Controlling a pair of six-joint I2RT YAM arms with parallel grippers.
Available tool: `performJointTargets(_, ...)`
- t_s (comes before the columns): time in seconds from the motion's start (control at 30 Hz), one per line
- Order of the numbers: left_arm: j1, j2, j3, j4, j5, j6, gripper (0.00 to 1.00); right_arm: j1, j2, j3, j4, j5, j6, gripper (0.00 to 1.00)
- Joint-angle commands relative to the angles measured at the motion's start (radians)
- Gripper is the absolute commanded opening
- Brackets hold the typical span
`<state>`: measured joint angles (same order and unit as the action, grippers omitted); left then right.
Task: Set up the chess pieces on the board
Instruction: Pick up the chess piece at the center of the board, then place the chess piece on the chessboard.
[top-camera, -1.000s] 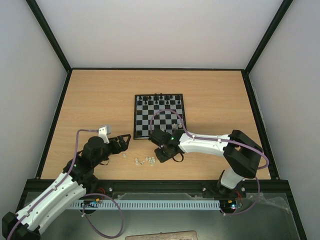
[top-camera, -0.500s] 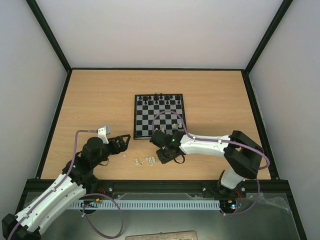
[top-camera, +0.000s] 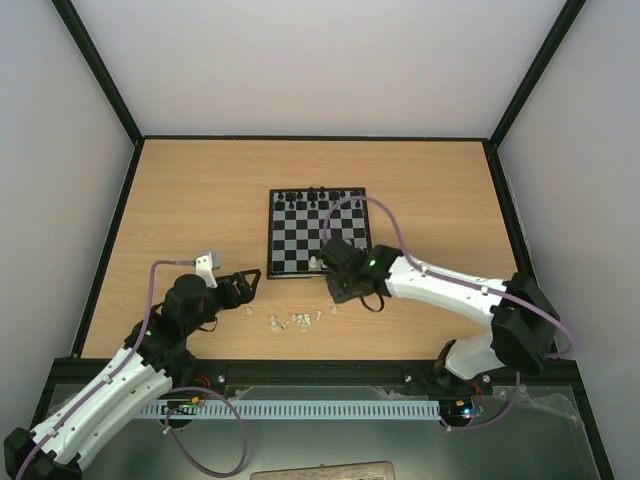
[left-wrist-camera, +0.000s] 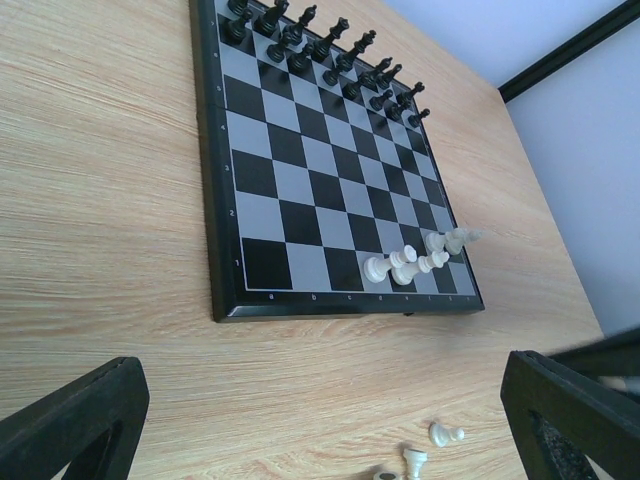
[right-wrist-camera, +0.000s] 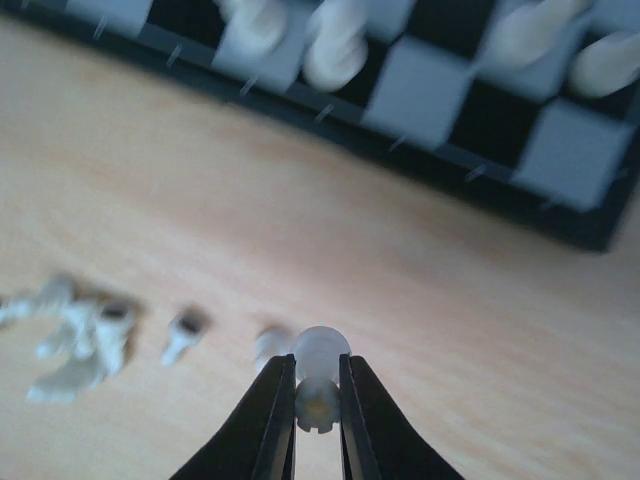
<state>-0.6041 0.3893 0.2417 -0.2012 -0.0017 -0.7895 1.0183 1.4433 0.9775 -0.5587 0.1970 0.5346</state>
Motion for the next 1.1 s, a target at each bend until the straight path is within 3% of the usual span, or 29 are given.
performJointTargets(0.0, -0.002, -0.001, -0.014, 0.014, 0.0, 0.001, 1.0, -0.148, -0.03, 0.044, -0.075, 0.076, -0.054, 0.12)
performJointTargets(0.17, -0.002, -0.004, -0.013, 0.01, 0.0, 0.003, 0.99, -0.288, 0.043, 0.067, -0.036, 0.075, -0.099, 0.12)
performJointTargets(0.33, -0.002, -0.008, -0.014, 0.007, -0.001, 0.004, 0.99, -0.344, 0.122, 0.097, -0.011, 0.065, -0.1, 0.11)
performJointTargets(1.07, -0.002, 0.004, -0.016, 0.016, -0.001, 0.013, 1.0, -0.38, 0.259, 0.142, 0.043, 0.036, -0.126, 0.13)
